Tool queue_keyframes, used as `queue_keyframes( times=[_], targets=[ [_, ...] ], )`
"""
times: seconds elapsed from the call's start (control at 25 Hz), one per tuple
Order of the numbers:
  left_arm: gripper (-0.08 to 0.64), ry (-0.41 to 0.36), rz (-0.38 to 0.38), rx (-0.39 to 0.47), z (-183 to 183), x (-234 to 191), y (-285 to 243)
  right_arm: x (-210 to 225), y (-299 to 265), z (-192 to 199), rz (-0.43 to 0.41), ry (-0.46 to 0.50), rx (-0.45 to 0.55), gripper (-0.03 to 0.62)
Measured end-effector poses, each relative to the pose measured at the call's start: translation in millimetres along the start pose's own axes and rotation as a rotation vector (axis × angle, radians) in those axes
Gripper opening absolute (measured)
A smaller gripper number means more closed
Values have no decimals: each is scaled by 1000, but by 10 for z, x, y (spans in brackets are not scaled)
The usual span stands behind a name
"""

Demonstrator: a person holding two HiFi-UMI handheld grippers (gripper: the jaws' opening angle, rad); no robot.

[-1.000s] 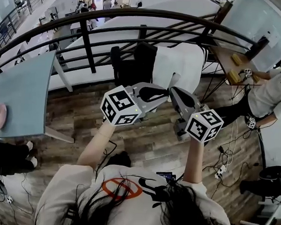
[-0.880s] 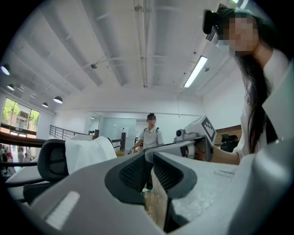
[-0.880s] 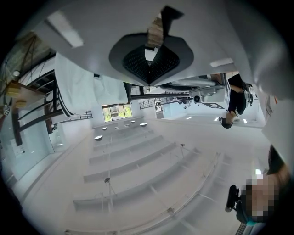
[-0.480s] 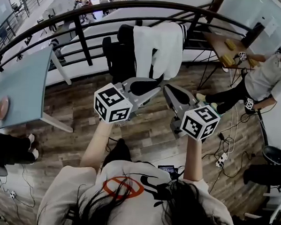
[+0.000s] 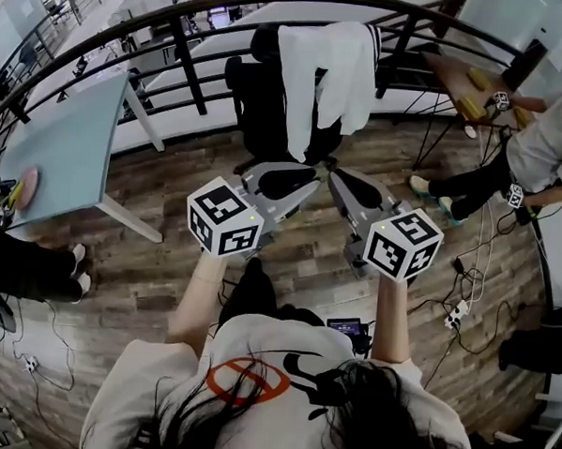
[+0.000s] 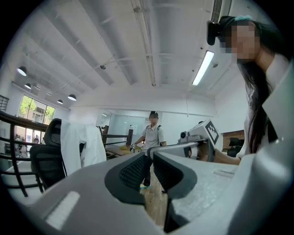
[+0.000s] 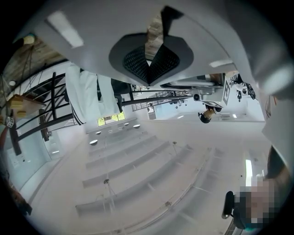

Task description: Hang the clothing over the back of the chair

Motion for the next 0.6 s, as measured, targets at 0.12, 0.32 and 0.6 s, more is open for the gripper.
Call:
queue_keyframes(
  times=[0.12,0.32,0.6],
  targets=[
    [170,17,-31,-6,104,71,176,-137,-36,156,-28,2,-26,21],
    [170,-12,-62,-2,48,309,164,-217,158,189,-59,29,-15,21],
    [170,3,-105,-16,153,129,284,-206,-136,274,-82,0,-43,21]
  ],
)
Point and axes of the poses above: the fingertips, and each gripper's own axes: y backward along the fingers, x to its right, z out of its underside, the point moved 2 cm from there along y, backward along the fingers, and after that the axes turned 12 degrees about -y, right-handed, at the moved point
